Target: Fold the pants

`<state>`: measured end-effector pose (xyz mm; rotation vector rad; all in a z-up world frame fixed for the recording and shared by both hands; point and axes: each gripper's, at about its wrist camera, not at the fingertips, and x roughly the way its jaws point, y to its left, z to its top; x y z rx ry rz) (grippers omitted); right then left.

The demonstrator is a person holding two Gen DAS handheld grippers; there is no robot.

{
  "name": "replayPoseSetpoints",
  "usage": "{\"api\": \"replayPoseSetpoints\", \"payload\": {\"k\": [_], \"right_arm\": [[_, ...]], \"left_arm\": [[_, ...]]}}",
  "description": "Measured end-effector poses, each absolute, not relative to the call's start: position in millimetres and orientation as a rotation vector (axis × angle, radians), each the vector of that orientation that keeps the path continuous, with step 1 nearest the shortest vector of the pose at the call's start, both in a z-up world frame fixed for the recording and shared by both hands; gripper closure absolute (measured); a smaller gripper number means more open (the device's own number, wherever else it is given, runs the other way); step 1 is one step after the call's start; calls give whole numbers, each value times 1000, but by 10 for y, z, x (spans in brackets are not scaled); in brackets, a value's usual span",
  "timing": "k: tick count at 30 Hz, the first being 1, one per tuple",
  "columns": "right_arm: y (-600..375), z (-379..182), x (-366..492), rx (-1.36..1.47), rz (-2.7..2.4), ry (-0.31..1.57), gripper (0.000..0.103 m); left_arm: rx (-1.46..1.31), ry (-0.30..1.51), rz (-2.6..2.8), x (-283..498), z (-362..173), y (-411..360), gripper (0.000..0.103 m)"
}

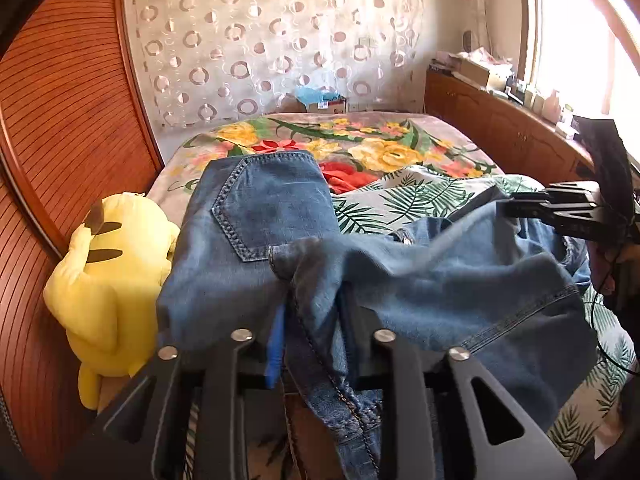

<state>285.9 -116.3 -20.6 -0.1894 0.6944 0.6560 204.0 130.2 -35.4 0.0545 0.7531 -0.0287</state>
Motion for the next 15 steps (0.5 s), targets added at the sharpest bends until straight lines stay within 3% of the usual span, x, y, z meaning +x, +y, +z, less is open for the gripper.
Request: {"api": "replayPoseSetpoints", "payload": {"k": [2, 3, 5, 15], "right_arm": [[-1363, -159, 2733, -179, 628, 664, 57], [-1483, -144, 2677, -177, 611, 653, 56], [-1730, -147, 2533, -206, 557, 639, 54], [-2477, -398, 2241, -307, 395, 700, 47]], "left_arm": [[40, 722, -30, 1962, -279, 1306, 50], [30, 709, -37, 1918, -236, 1302, 46], [15, 680, -43, 1825, -142, 1260, 18], [26, 648, -148, 1691, -124, 731, 18]]}}
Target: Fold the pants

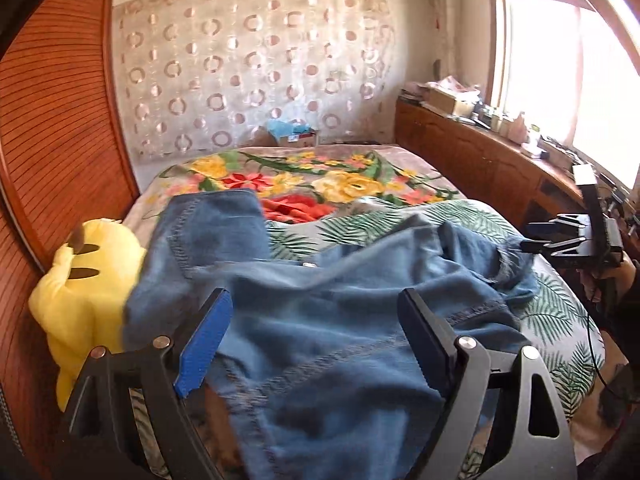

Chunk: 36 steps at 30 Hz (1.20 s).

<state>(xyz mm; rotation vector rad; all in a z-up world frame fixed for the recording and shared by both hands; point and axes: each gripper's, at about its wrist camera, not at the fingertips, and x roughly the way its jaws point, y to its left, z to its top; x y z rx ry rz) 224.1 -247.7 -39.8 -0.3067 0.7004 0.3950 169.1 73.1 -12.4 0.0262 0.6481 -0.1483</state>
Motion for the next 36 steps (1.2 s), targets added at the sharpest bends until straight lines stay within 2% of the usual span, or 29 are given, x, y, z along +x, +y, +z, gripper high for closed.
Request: {"api": "replayPoseSetpoints", "payload": {"k": [13, 14, 15, 16, 17, 26, 36], "right_arm": [[-2700, -592, 2770, -202, 330, 846, 45], [-2711, -589, 2784, -204, 360, 824, 49], [-2704, -571, 2775, -185, 373, 820, 60], [-2697, -550, 2751, -170, 386, 814, 82], [-2685, -505, 2725, -156, 391, 800, 94], [-2606, 523, 2272, 10, 346, 580, 97], [-1327, 1506, 1698, -104, 438, 382, 97]], "left_arm": [[36, 702, -233, 1580, -434, 347, 18], [37, 702, -235, 1559, -445, 338, 18], [41, 705, -238, 1535, -452, 333, 18], [45, 708, -236, 1518, -458, 327, 18], [48, 707, -236, 1505, -463, 326, 18], [64, 669, -243, 1227, -304, 410, 18], [44, 623, -194, 848, -93, 780, 18]]}}
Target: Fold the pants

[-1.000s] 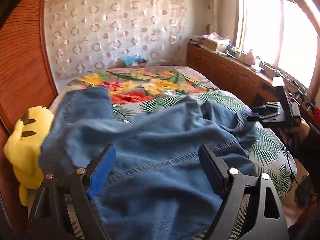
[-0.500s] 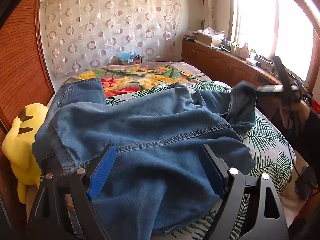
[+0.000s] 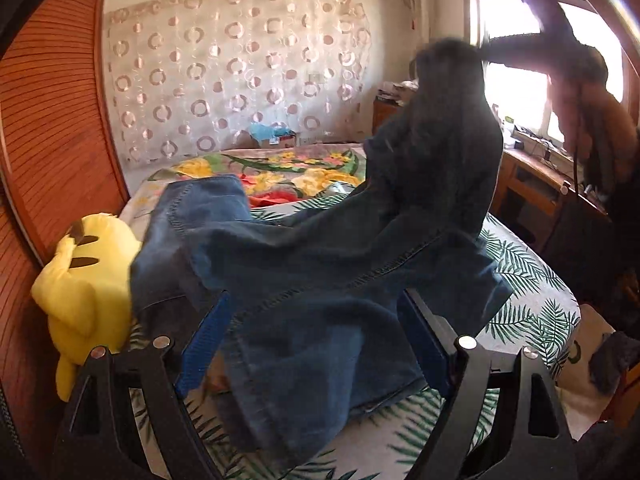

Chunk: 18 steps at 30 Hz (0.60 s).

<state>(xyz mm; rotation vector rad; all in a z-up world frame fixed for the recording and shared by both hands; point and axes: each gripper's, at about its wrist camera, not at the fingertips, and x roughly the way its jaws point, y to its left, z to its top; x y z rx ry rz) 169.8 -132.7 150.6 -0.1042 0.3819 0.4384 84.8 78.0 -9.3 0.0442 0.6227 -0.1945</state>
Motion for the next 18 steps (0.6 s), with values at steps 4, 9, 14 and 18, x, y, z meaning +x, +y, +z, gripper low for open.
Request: {"api": "replayPoseSetpoints", "payload": {"k": [4, 9, 14, 18], "right_arm": [[-936, 1532, 1380, -152, 510, 336, 97], [-976, 1278, 1251, -171, 571, 383, 97], [-1227, 1154, 1318, -182, 602, 426, 97], [-1369, 1280, 1392, -167, 610, 436, 97]], "left_arm": [[32, 625, -170, 794, -105, 888, 18], [11, 640, -180, 899, -165, 853, 18], [-1, 643, -229, 1125, -207, 686, 18], [7, 635, -289, 1322, -213, 461, 18]]}}
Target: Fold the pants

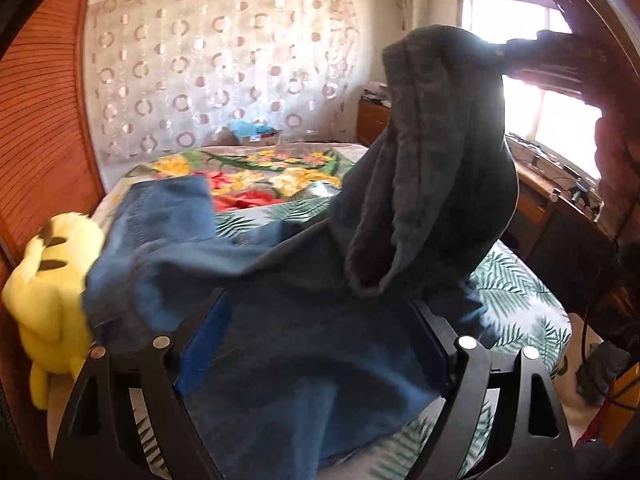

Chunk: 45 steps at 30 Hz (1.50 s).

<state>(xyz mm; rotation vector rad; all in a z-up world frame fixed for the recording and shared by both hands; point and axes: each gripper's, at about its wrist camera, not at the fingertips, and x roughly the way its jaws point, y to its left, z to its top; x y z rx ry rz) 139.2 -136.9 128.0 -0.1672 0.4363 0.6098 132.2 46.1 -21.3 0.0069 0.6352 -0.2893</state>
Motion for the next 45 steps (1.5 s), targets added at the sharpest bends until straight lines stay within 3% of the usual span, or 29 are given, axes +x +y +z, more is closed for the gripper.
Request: {"api": "replayPoseSetpoints", "payload": {"k": [4, 6, 9, 10, 11, 13, 26, 31, 38, 41, 45], "right_arm": [[-1441, 1353, 1349, -137, 606, 440, 97], [-1479, 1316, 1278, -123, 610, 436, 97], [-1571, 1282, 1259, -111, 612, 434, 97], [-1582, 1255, 1260, -108, 609, 434, 97], [-1593, 1230, 1260, -106, 608, 435, 97], [-1590, 1200, 1255, -104, 611, 437, 97], [-1071, 901, 1135, -63, 801, 516, 97], [-602, 619, 1055, -103, 874, 572, 96], [-445, 432, 1023, -181, 907, 613, 68], [-614, 486, 991, -209, 869, 574, 67], [-836, 468, 963, -222, 807, 566, 66]], "left_arm": [[12, 628, -377, 1532, -203, 227, 18], [19, 634, -402, 1634, -185, 127, 28], [48, 662, -451, 1812, -177, -17, 61], [51, 669, -464, 1842, -163, -34, 79], [54, 673, -472, 1876, -143, -46, 89], [74, 671, -460, 1909, -89, -40, 97], [189, 509, -171, 1868, 737, 819, 98], [250, 546, -122, 1734, 505, 1036, 98], [164, 648, -76, 1655, 5, 1440, 98], [144, 678, -80, 1618, -138, 1514, 98], [129, 701, -82, 1556, -211, 1528, 84]]}}
